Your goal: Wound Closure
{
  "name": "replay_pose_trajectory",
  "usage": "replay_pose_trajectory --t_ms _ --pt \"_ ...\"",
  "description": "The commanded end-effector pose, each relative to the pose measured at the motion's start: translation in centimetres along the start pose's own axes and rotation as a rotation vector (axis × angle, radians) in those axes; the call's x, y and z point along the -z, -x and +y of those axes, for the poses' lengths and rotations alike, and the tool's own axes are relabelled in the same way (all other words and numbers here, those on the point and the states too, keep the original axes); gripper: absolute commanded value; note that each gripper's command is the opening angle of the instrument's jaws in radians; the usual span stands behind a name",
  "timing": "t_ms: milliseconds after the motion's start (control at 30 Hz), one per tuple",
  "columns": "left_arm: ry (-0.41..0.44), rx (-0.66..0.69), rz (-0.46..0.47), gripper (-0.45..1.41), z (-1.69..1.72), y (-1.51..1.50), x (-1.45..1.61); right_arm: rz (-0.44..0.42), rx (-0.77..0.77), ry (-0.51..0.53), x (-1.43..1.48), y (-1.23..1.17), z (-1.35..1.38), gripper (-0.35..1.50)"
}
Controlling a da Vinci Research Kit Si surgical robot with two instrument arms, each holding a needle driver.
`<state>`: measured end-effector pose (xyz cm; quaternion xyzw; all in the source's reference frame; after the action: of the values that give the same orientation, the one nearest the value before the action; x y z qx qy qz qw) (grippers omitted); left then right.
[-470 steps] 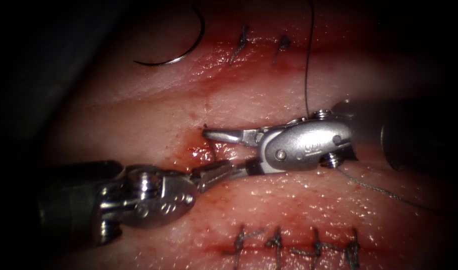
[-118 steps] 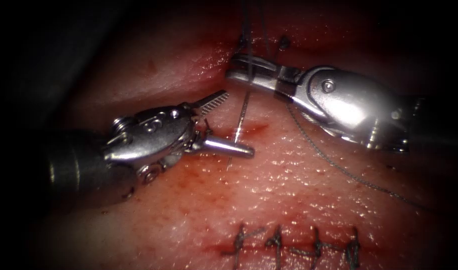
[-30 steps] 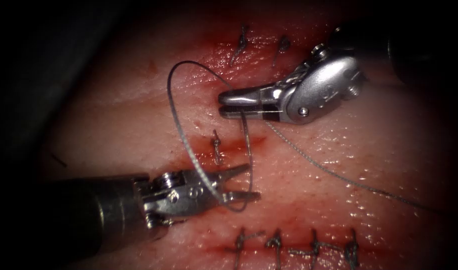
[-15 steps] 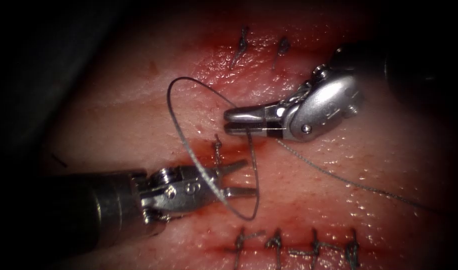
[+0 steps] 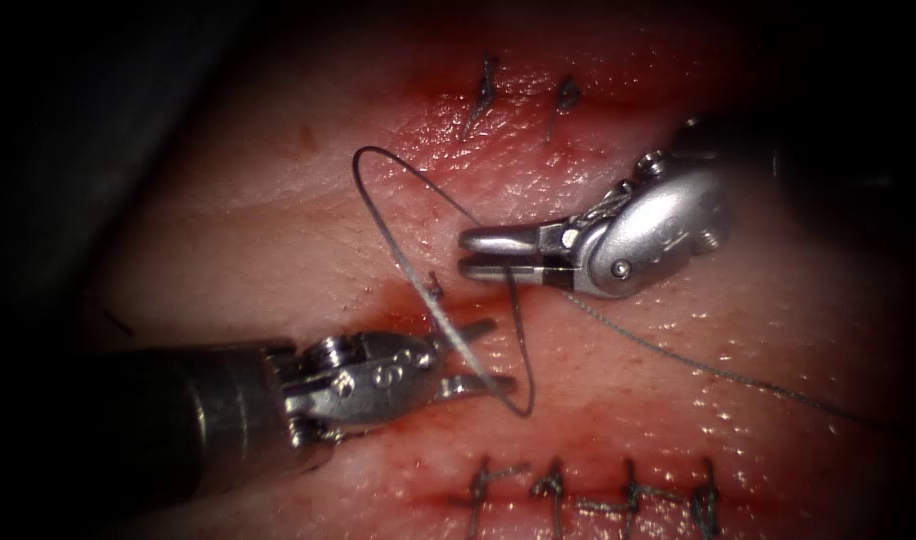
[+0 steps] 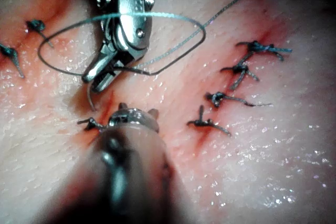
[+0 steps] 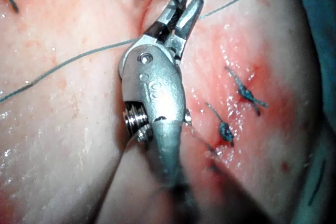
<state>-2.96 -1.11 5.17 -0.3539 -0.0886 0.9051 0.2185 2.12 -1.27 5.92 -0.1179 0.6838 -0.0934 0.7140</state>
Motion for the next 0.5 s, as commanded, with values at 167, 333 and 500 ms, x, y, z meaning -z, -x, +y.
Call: replay_pose_trajectory --t_ms 167,333,500 --pt "-0.001 0.001 0.000 0.42 0.02 -0.01 -0.09 0.002 -0.008 -0.002 -0.08 0.03 -0.04 -0.35" --pt "-0.007 0.001 -0.002 0.41 0.04 -0.01 -0.13 -0.002 -0.017 0.001 -0.08 0.02 -0.01 -0.35" --pt "-0.014 -0.006 -0.020 0.41 0.10 0.05 -0.26 0.000 -0.105 0.025 -0.08 -0.02 0.16 -0.35"
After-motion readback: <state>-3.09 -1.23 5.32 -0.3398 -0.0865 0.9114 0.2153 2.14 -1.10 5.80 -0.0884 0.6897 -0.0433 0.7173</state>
